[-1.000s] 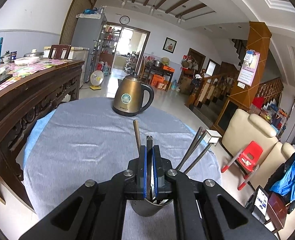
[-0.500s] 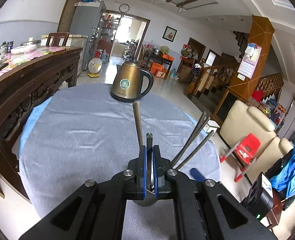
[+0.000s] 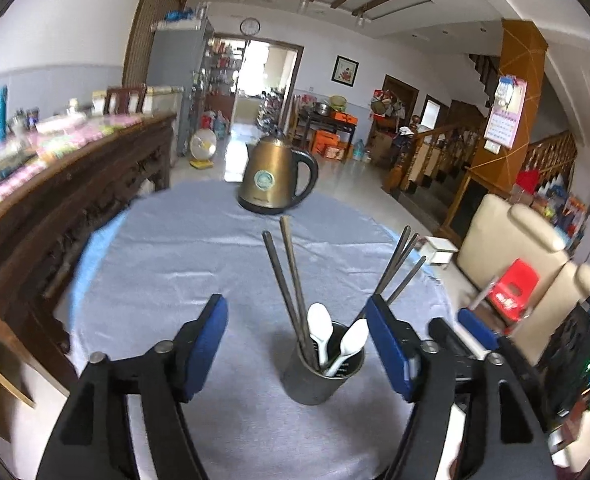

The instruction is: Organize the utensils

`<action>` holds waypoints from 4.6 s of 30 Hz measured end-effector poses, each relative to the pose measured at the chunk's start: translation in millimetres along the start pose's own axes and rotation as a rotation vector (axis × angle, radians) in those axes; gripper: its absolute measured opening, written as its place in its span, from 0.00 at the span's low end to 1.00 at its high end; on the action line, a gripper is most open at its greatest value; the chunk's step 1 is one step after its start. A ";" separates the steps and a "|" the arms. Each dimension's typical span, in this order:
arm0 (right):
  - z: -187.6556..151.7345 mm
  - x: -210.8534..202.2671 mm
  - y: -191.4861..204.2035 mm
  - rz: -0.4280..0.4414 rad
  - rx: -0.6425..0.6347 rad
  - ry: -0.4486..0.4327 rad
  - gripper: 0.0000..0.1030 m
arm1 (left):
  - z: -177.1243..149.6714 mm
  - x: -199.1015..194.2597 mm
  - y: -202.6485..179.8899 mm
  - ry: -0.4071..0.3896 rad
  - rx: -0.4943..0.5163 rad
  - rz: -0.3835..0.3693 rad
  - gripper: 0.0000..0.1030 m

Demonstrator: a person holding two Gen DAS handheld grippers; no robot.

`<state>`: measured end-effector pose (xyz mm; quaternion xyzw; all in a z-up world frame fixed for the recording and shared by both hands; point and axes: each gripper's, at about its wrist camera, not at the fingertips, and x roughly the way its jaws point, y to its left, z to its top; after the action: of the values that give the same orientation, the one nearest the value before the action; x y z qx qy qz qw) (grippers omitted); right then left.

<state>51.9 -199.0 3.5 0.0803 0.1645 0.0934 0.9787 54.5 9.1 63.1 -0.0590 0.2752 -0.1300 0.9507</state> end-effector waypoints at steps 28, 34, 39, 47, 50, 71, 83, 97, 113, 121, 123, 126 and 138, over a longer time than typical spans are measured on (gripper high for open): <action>22.7 -37.9 -18.0 -0.013 0.092 0.169 0.75 | 13.7 -27.1 -38.8 -0.054 0.125 0.401 0.92; 18.8 -41.0 -22.0 -0.025 0.101 0.173 0.75 | 8.7 -21.3 -47.6 -0.019 0.146 0.477 0.92; 22.0 -52.5 -19.9 -0.036 0.102 0.160 0.75 | 4.5 -29.3 -52.0 -0.012 0.146 0.466 0.92; 29.2 -66.1 -0.2 -0.045 0.055 0.167 0.76 | -2.3 -51.2 -51.5 -0.038 0.147 0.462 0.92; 27.9 -63.6 8.3 -0.062 0.041 0.188 0.77 | -6.1 -53.7 -50.4 -0.038 0.152 0.462 0.92; 19.1 -50.5 29.8 -0.135 0.050 0.268 0.77 | -22.6 -52.4 -25.4 0.007 0.102 0.475 0.92; 14.2 -47.9 31.7 -0.162 0.033 0.283 0.77 | -29.1 -47.2 -25.6 0.032 0.101 0.458 0.92; 13.6 -46.7 28.9 -0.161 0.038 0.291 0.77 | -28.7 -48.4 -29.5 0.023 0.091 0.444 0.92; 14.0 -48.8 32.0 -0.166 0.024 0.289 0.78 | -34.2 -46.8 -28.6 0.029 0.094 0.436 0.92; 13.2 -49.6 32.5 -0.169 0.019 0.289 0.78 | -35.3 -45.3 -27.6 0.034 0.092 0.430 0.92; 12.9 -49.4 32.6 -0.168 0.020 0.292 0.78 | -36.2 -44.6 -27.1 0.037 0.090 0.428 0.92; 12.6 -49.0 33.2 -0.169 0.019 0.293 0.78 | -36.5 -43.8 -25.3 0.040 0.086 0.426 0.92; 16.2 -44.6 36.9 -0.194 -0.014 0.301 0.78 | -40.8 -42.7 -14.4 0.046 0.066 0.418 0.92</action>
<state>10.1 -174.6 39.2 0.0424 0.3153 0.0104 0.9480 -5.3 5.5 53.1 0.0334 0.2987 0.0596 0.9519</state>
